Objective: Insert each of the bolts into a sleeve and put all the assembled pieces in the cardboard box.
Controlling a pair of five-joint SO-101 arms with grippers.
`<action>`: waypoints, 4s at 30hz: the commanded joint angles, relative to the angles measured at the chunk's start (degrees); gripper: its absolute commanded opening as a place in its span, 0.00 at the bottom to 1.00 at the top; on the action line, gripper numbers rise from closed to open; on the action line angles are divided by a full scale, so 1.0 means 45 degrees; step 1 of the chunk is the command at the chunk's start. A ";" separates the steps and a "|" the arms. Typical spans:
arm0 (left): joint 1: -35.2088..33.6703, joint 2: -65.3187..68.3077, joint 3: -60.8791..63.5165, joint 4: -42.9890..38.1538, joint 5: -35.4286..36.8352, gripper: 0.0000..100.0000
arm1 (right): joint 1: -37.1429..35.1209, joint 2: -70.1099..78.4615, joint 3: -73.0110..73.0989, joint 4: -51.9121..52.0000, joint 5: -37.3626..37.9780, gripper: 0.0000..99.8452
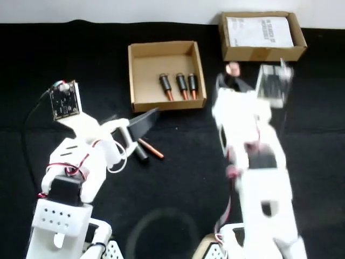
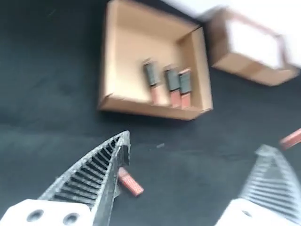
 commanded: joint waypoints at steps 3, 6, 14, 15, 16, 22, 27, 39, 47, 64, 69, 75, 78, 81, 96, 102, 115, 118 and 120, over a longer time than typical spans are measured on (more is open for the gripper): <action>-0.1299 -0.0147 0.2276 -0.0137 0.0000 0.01 | -0.0127 0.7414 -0.7414 -0.0205 -0.0078 0.01; -0.1963 -0.0166 0.3565 -0.1407 0.0000 0.01 | -0.0752 1.0637 -1.0735 0.1084 0.0234 0.01; -0.2335 -0.0186 0.7023 -0.4063 -0.0039 0.01 | -0.2198 1.7963 -1.8842 0.4054 0.1661 0.01; -0.2335 -0.0186 0.7297 -0.4181 -0.0039 0.01 | -0.2335 1.8706 -1.9683 0.4444 0.2032 0.01; -0.2354 -0.0186 0.7512 -0.4259 -0.0039 0.01 | -0.2471 1.9468 -2.0523 0.4894 0.2247 0.01; -0.2354 -0.0186 0.7726 -0.4435 -0.0039 0.01 | -0.2432 2.3004 -2.4098 0.5910 0.2344 0.01; -0.2354 -0.0186 0.7766 -0.4435 -0.0039 0.01 | -0.2374 2.4508 -2.5074 0.6750 0.3516 0.12; -0.2354 -0.0186 0.7766 -0.4435 -0.0039 0.01 | -0.2510 2.4606 -2.8806 0.9172 0.3243 0.26; -0.3292 -0.0186 0.7726 -0.4415 0.0020 0.01 | -0.3429 2.3551 -3.2049 1.5189 0.3243 0.26; -0.5968 -0.0166 0.7766 -0.3810 -0.0059 0.01 | -0.5890 1.7397 -2.5211 1.7807 0.1426 0.26; -0.5968 -0.0166 0.7766 -0.3810 -0.0059 0.01 | -0.6730 1.4642 -2.0230 1.7788 0.0254 0.26; -0.5968 -0.0166 0.7766 -0.3810 -0.0059 0.01 | -0.7844 1.4056 -1.5502 1.6791 -0.0860 0.26; -0.5968 -0.0166 0.7766 -0.3770 -0.0059 0.01 | -0.8410 1.4232 -1.4584 1.6029 -0.0801 0.26; -0.5968 -0.0166 0.7766 -0.3751 -0.0059 0.01 | -0.9016 1.4408 -1.4310 1.5404 -0.0781 0.26; -0.5968 -0.0166 0.7766 -0.3751 -0.0059 0.01 | -0.8586 1.6088 -1.4427 1.4017 -0.0449 0.07; -0.5968 -0.0186 0.7746 -0.3751 -0.0059 0.01 | -0.8176 1.6088 -1.4427 1.3958 0.0391 0.08; -0.5968 -0.0186 0.7746 -0.3770 -0.0059 0.01 | -0.8137 1.6361 -1.4291 1.3040 0.0645 0.15; -0.5968 -0.0186 0.7746 -0.3770 -0.0059 0.01 | -0.8156 1.7123 -1.4408 1.2923 0.0645 0.15; -0.5949 -0.0186 0.7746 -0.3770 -0.0059 0.01 | -0.8137 1.7573 -1.4427 1.2982 0.0645 0.15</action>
